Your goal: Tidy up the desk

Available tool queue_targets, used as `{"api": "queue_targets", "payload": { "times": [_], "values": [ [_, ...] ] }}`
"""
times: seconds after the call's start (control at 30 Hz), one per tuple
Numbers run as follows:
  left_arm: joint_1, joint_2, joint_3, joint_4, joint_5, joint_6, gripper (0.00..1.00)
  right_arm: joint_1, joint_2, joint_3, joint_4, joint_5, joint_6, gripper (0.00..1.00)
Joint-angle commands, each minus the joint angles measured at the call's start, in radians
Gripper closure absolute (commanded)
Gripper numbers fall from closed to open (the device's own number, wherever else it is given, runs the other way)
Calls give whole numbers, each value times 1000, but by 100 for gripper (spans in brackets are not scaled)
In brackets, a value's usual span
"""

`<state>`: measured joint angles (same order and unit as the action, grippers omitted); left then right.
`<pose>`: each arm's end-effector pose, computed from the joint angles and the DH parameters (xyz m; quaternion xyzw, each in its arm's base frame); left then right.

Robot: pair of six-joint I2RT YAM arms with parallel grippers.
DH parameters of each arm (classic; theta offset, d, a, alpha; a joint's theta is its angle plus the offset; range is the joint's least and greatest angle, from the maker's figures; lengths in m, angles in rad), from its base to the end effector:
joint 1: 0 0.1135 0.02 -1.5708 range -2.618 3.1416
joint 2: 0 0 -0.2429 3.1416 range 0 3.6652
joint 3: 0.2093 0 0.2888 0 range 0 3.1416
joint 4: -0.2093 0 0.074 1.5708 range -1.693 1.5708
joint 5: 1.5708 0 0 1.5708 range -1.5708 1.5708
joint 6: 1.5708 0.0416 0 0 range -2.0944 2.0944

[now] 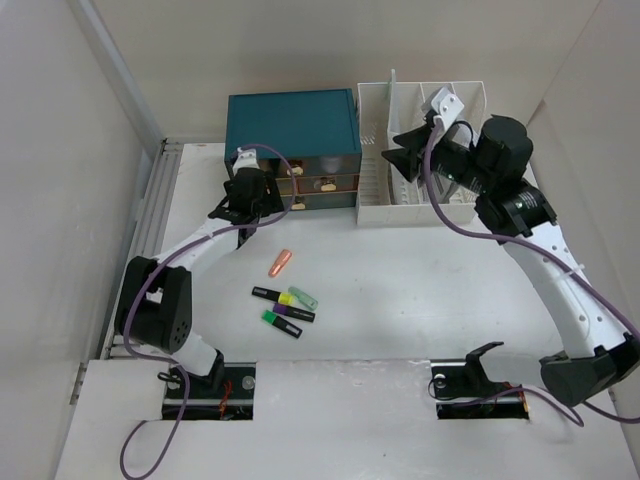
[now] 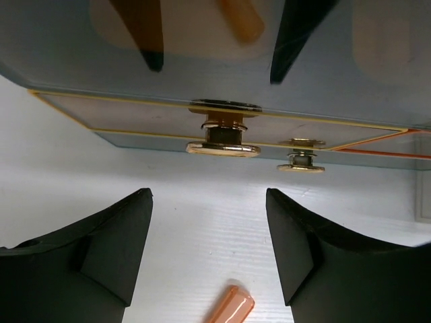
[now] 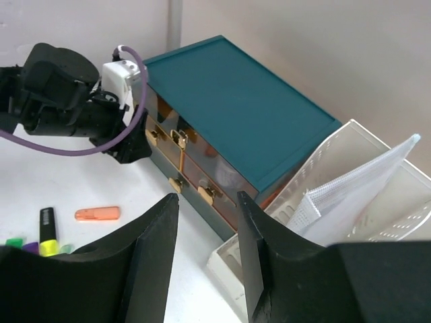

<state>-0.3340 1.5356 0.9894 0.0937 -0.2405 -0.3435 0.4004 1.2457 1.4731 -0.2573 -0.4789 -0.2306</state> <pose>0.3688 -0.1175 0.2108 -0.0676 0.8413 -0.0791 0.5305 0.2826 0.1404 0.4625 -0.3733 0.6115 0.2270 0.6597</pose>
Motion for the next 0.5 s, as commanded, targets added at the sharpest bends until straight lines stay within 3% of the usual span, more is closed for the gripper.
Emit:
{"api": "queue_targets", "payload": {
  "times": [0.0, 0.4, 0.47],
  "values": [
    [3, -11, 34, 96, -37, 44, 35, -2, -8, -29, 41, -43, 34, 55],
    [3, 40, 25, 187, -105, 98, 34, -11, 14, -69, 70, -84, 71, 54],
    [3, 64, 34, 187, -114, 98, 37, -11, 14, -69, 79, -84, 71, 54]
  ]
}}
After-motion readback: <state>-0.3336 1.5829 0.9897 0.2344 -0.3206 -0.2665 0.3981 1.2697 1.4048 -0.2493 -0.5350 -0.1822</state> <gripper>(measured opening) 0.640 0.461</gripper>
